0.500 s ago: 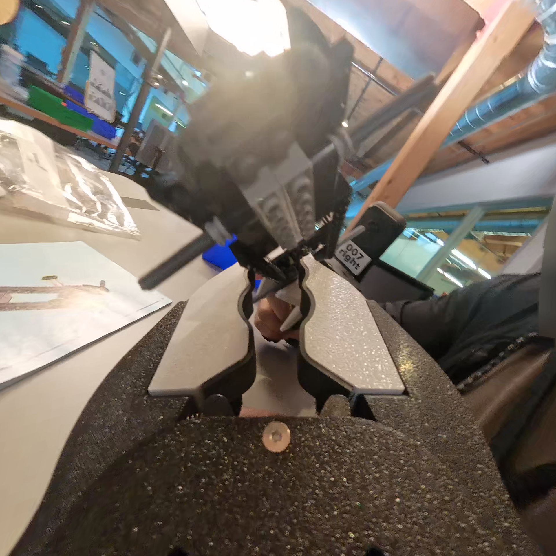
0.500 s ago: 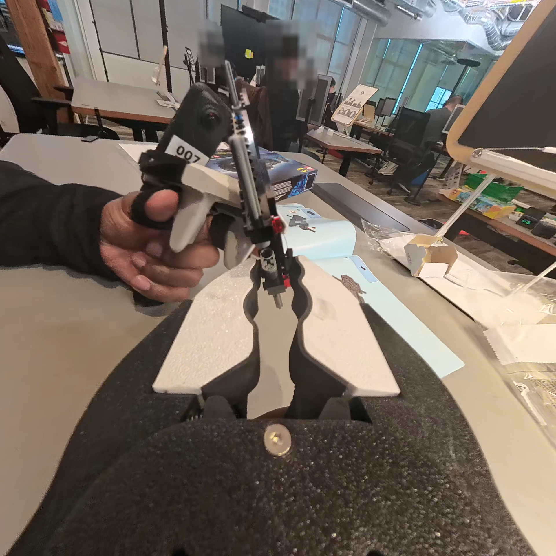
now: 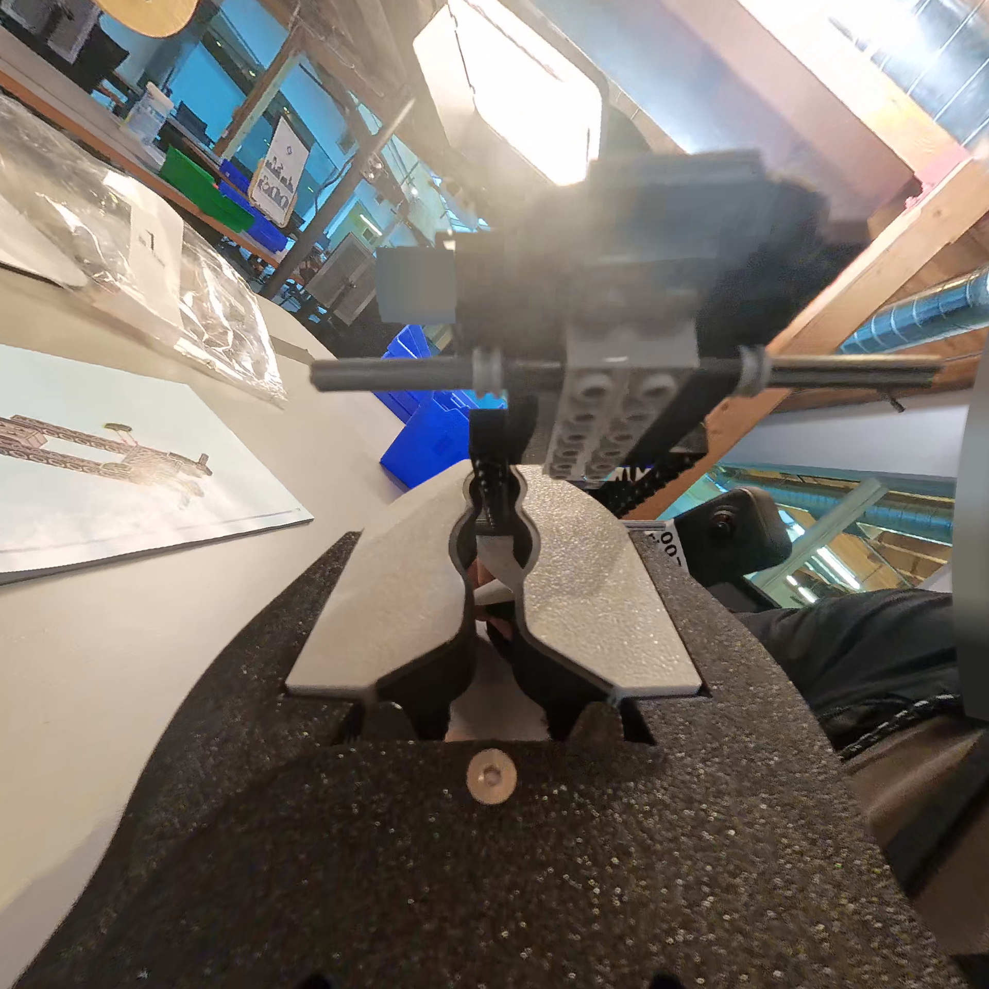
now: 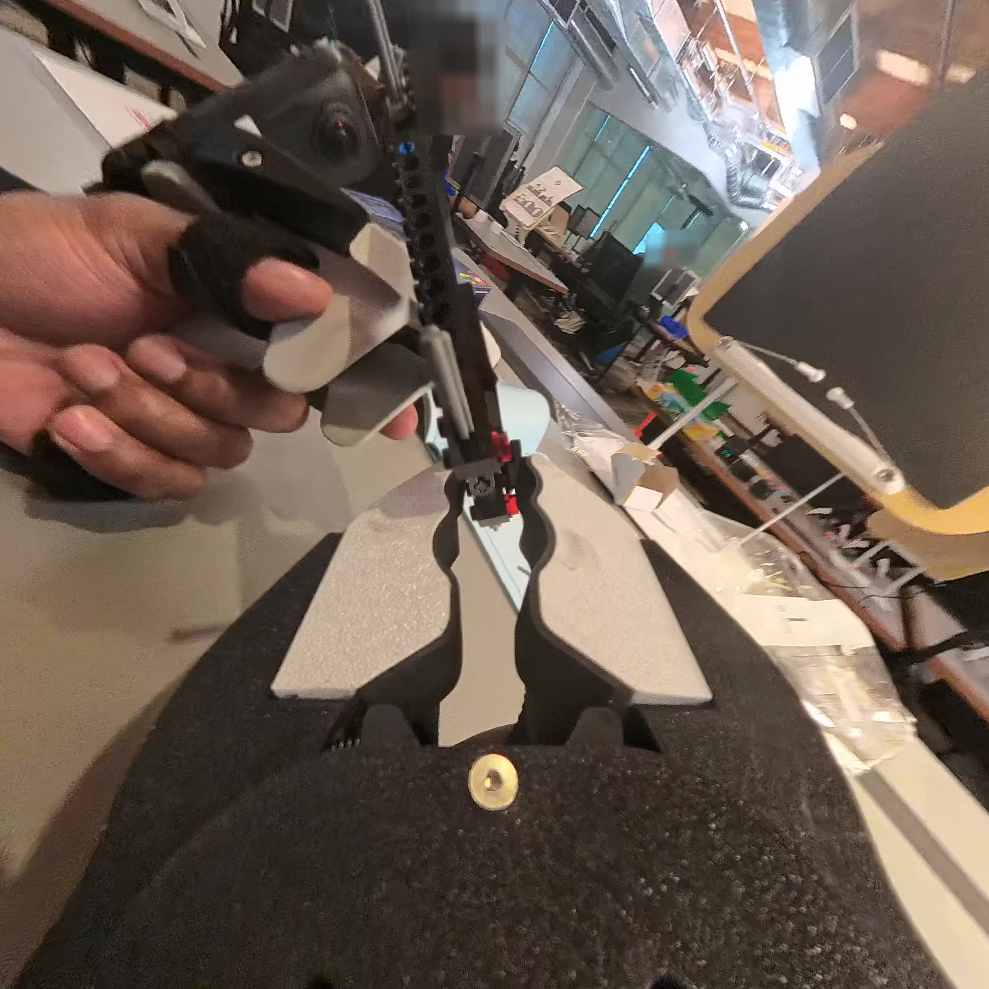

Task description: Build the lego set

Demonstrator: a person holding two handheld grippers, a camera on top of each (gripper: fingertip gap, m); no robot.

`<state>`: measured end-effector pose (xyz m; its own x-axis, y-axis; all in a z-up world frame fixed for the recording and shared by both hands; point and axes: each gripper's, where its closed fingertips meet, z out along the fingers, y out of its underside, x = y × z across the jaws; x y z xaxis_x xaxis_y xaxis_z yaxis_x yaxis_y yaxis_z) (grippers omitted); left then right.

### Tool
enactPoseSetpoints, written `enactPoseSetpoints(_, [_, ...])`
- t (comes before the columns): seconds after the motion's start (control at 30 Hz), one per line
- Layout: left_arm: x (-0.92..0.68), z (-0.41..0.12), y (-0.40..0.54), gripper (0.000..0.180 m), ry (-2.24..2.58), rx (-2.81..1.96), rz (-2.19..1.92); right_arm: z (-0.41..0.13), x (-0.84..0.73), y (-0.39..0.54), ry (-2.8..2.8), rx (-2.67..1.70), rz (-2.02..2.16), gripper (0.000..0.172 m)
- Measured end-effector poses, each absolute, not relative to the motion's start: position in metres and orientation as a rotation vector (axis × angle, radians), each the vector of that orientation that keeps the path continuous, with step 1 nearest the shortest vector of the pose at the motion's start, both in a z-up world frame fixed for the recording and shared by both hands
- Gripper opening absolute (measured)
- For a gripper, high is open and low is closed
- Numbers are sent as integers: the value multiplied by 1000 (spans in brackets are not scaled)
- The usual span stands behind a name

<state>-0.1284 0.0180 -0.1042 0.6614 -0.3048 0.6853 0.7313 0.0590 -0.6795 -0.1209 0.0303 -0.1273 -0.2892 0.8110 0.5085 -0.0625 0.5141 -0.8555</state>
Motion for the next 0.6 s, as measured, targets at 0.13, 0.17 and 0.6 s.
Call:
enactPoseSetpoints(0.13, [-127, -106, 18, 8, -413, -1300, -798, -127, -120, 32, -1631, -577, 886, 19])
enactPoseSetpoints(0.17, [-127, -106, 18, 8, -419, -1301, -810, -127, -120, 32, -1627, -552, 864, 19])
enactPoseSetpoints(0.6, [-120, -101, 14, 8, -400, -1236, -904, -118, -113, 26, -1589, -421, 780, 20])
